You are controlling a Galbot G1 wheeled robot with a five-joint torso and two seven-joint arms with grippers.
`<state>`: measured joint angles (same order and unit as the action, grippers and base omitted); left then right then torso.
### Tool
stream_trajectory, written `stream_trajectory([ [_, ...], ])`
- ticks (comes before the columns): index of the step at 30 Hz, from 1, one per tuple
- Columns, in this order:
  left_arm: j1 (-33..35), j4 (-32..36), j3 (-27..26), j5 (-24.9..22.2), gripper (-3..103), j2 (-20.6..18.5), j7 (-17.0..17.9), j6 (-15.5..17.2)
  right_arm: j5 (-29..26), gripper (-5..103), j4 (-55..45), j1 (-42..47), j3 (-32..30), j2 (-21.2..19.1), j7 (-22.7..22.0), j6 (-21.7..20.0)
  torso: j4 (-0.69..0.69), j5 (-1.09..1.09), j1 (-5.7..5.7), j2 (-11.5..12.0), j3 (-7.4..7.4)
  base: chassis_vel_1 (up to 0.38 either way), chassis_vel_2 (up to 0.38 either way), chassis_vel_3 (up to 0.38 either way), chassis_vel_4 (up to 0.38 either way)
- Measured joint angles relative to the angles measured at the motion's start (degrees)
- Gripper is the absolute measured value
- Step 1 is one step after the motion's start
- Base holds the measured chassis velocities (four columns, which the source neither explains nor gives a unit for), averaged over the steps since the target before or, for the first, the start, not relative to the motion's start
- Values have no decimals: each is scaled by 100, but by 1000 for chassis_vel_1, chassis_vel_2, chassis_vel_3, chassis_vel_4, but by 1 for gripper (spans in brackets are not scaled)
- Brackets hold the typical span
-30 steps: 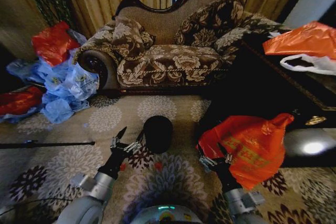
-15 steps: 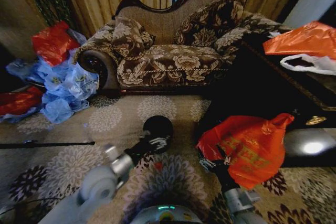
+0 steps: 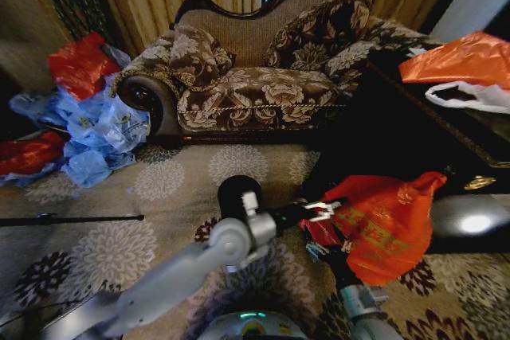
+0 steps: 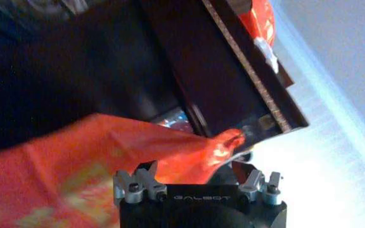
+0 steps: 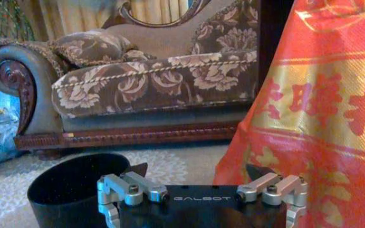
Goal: Place a garbage bag over the trash bin.
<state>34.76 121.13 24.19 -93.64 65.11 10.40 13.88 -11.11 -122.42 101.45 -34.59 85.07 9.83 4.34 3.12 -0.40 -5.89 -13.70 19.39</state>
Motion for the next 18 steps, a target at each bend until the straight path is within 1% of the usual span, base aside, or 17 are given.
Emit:
stream_trajectory([
  [1, 0, 0, 0, 0, 82, 0, 0, 0, 0, 100, 0, 0, 0, 0, 0, 0, 0, 0, 0, 0, 0, 0, 0, 0, 0],
  [2, -73, -63, 50, -154, 81, 158, 70, 5, 48, 100, 19, 2, -9, 19, 0, 4, 0, 0, 0, 0, 0, 0, 0, 0, 0],
  [3, -120, -134, 81, -206, 81, 280, 97, 6, 71, 100, 28, 4, -16, 30, -1, 6, 1, 0, 0, 0, 0, 0, 0, 0, 0],
  [4, -120, -134, 81, -206, 81, 280, 97, 6, 71, 100, 28, 4, -16, 30, -1, 6, 1, 0, 0, 0, 0, 0, 0, 0, 0],
  [5, -148, -186, 101, -221, 80, 360, 110, 6, 77, 100, 32, 4, -22, 35, -3, 7, 0, 0, 0, 0, 0, 0, 0, 0, 0],
  [6, -206, -306, 140, -226, 79, 526, 131, 6, 79, 100, 43, 5, -39, 38, -7, 10, -1, 0, 0, 0, 0, 0, 0, 0, 0],
  [7, -206, -306, 140, -226, 79, 526, 131, 6, 79, 100, 43, 5, -39, 38, -7, 10, -1, 0, 0, 0, 0, 0, 0, 0, 0],
  [9, -288, -501, 204, -190, 78, 784, 136, 6, 75, 100, 55, 6, -65, 38, -26, 14, 1, -1, 0, -1, 0, 0, 0, 0, 0],
  [11, -300, -542, 218, -172, 78, 826, 137, 6, 73, 100, 59, 6, -72, 38, -30, 15, 1, -1, 0, -1, 0, 0, 0, 0, 0],
  [12, -346, -733, 290, -66, 75, 1033, 137, 6, 69, 100, 73, 9, -100, 35, -37, 18, 1, -1, 0, -1, 0, 0, 0, 0, 0],
  [13, -366, -827, 324, -25, 75, 1150, 140, 7, 69, 100, 73, 20, -118, 34, -37, 9, 0, 0, 0, -1, 0, 0, 0, 0, 0],
  [15, -378, -876, 342, -8, 74, 1221, 144, 8, 69, 100, 73, 30, -123, 34, -37, 4, 1, -1, 0, -1, 0, 0, 0, 0, 0],
  [18, -427, -1048, 396, 39, 73, 1447, 169, 6, 68, 100, 81, 50, -135, 34, -41, 4, 0, 0, 0, -1, 0, 0, 0, 0, 0],
])
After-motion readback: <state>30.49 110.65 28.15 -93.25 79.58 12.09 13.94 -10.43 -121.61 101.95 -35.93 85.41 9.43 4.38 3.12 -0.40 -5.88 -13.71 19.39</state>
